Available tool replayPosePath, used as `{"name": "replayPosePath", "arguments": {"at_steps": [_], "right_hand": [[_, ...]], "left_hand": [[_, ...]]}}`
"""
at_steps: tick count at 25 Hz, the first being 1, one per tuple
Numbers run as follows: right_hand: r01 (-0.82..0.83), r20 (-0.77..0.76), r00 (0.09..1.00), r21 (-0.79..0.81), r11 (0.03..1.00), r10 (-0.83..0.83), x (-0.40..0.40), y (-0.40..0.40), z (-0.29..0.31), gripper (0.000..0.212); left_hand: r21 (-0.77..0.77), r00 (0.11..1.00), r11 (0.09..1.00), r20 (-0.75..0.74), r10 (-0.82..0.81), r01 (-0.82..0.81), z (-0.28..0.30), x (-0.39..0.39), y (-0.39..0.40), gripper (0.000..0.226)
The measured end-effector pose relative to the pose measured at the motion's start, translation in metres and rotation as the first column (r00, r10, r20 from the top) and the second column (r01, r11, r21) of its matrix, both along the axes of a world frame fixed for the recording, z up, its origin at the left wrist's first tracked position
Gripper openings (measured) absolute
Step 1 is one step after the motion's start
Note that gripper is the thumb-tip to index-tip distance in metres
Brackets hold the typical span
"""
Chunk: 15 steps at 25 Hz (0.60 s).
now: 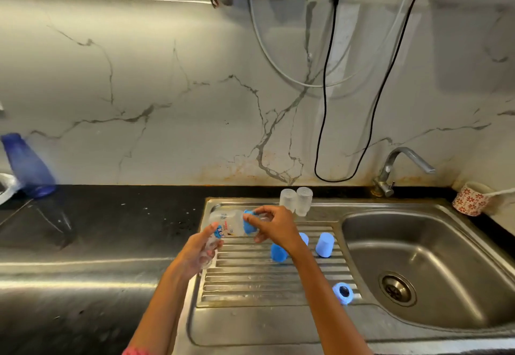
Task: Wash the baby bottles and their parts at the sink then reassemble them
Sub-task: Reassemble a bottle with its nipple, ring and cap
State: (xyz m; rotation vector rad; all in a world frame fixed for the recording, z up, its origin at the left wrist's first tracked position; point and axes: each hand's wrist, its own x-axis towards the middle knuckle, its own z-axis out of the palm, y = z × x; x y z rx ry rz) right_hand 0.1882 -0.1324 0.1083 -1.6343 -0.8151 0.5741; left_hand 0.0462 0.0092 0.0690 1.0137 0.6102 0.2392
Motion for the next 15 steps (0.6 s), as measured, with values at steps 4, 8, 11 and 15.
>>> {"name": "replayPosePath", "arguments": {"at_steps": [4, 8, 11, 15], "right_hand": [[0.088, -0.015, 0.996, -0.091, 0.992, -0.09, -0.013, 0.006, 0.006, 0.027], [-0.018, 0.044, 0.999, 0.029, 0.999, 0.017, -0.019, 0.0, -0.006, 0.041], [-0.011, 0.192, 0.981, 0.012, 1.0, 0.009, -0.017, -0.003, -0.012, 0.047], [-0.026, 0.298, 0.953, -0.072, 0.997, 0.046, -0.005, -0.013, -0.014, 0.048]], "left_hand": [[0.075, 0.996, 0.997, 0.092, -0.01, 0.003, 0.002, -0.008, -0.001, 0.099], [0.07, 0.999, 0.997, -0.021, 0.034, -0.033, 0.005, -0.01, 0.004, 0.044], [0.084, 0.996, 0.996, -0.08, 0.036, -0.029, 0.004, -0.007, 0.009, 0.048], [0.148, 0.996, 0.988, -0.06, 0.059, -0.05, 0.005, -0.002, 0.005, 0.054]]}}
